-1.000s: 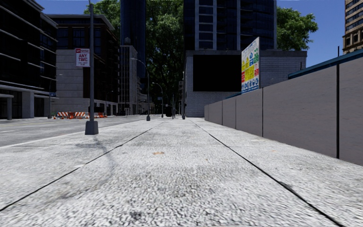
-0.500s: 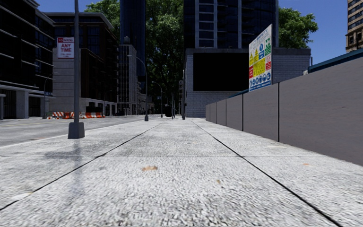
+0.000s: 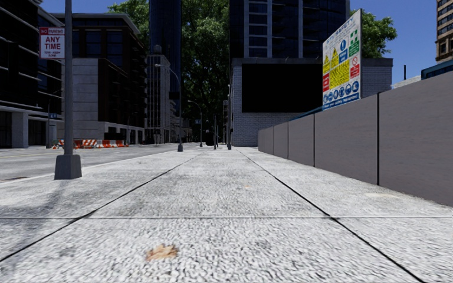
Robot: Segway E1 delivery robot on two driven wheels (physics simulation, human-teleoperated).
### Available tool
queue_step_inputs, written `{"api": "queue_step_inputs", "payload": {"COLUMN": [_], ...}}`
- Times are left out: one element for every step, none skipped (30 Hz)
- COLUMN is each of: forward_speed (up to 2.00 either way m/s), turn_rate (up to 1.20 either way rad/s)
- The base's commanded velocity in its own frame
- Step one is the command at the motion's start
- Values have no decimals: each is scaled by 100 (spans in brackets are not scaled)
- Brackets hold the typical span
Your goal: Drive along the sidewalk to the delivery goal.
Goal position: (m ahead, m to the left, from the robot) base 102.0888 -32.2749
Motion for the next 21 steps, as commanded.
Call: {"api": "queue_step_inputs", "payload": {"forward_speed": [199,199,199,199,199,199,199,199,199,199,199,199,199,199,199,199,199,199,199,199,199], "turn_rate": [0,0,0,0,0,0,0,0,0,0,0,0,0,0,0,0,0,0,0,0,0]}}
